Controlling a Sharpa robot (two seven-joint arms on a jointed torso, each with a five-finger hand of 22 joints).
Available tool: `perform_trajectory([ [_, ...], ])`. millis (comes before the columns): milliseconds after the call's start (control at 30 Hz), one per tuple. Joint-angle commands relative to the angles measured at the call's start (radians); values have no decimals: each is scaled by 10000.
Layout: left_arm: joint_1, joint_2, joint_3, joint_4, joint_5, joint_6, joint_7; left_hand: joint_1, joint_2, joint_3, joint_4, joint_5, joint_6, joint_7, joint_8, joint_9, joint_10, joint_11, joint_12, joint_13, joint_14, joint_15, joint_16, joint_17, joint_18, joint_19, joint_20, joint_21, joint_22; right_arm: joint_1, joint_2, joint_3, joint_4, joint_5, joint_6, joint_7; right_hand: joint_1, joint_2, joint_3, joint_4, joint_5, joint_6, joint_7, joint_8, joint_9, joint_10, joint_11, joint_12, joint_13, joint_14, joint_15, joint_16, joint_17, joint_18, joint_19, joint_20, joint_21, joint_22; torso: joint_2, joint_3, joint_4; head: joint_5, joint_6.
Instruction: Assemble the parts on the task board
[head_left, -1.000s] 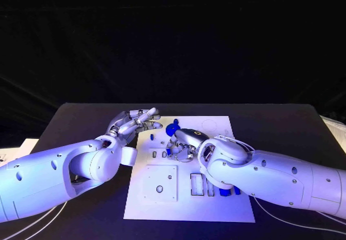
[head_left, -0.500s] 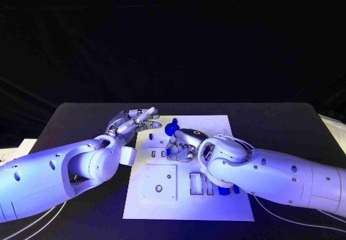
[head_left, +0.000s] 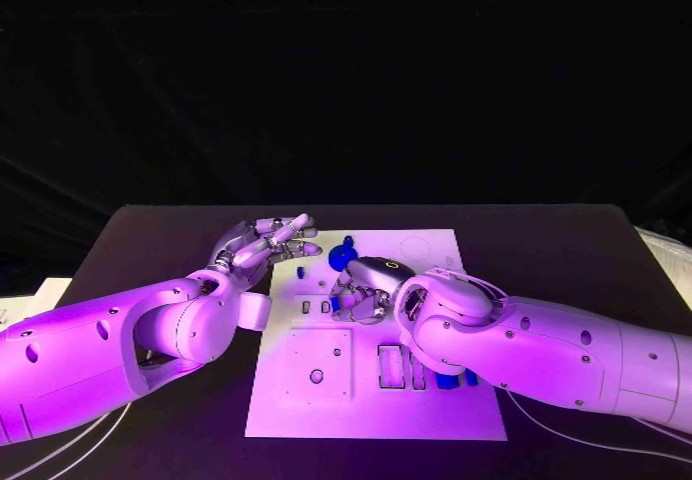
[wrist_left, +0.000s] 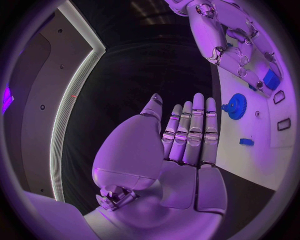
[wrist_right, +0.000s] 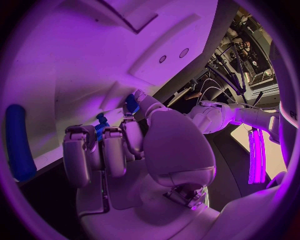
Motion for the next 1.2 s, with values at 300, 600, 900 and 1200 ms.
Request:
perform_trajectory([
  [300, 7, 25, 6, 7, 15, 191, 71, 30, 30, 4, -78, -26, 25, 11, -42, -12, -2, -3, -32, 11, -50, 11, -54, 10, 116, -63, -16, 49, 11, -130, -42, -77, 77, -137, -334, -278, -167, -131, -479, 182, -242, -250, 34, -20, -77, -113, 55, -162, 235, 737, 131, -74, 1141, -60, 65, 99, -78, 1379, -5, 2, 4, -21, -11],
  [600, 6, 30, 6, -7, 15, 209, 71, 24, 38, -2, -82, -28, 23, 16, -48, -13, -5, 1, -39, 11, -53, 13, -56, 15, 116, -66, -15, 50, 11, -259, -317, -58, 617, -122, -1673, -8, -181, -158, -725, 284, -341, -341, 45, -12, -101, -218, 69, -309, 112, 716, 143, -122, 1052, -33, -17, 113, -134, 1272, -6, 7, 9, -6, -53],
  [900, 5, 21, 5, -32, -15, 242, -69, 32, 87, -28, -136, -28, 26, 3, -77, -14, -9, -11, -74, 9, 86, -23, 34, 93, 128, 5, -38, 114, 41, -216, -754, 52, 1159, 604, -2384, 1087, -159, -204, -1087, 436, -434, -527, 84, -24, -144, -257, 102, -347, 62, 719, 171, -126, 1063, -27, -34, 136, -155, 1246, -15, 7, -1, 25, -4],
  [1200, 5, 9, 5, -121, -1004, 528, -1465, -48, 176, -256, -314, -27, 115, -114, -173, -2, 522, -256, 111, 162, 1325, -451, 1286, 926, 129, 1440, -499, 1201, 551, 290, -1813, 209, 2004, 1890, -2101, 2458, -29, -99, -1441, 577, -332, -658, 115, -5, -171, -343, 139, -435, -26, 687, 200, -199, 939, 18, -177, 165, -255, 1063, -92, 28, -37, 22, 44],
])
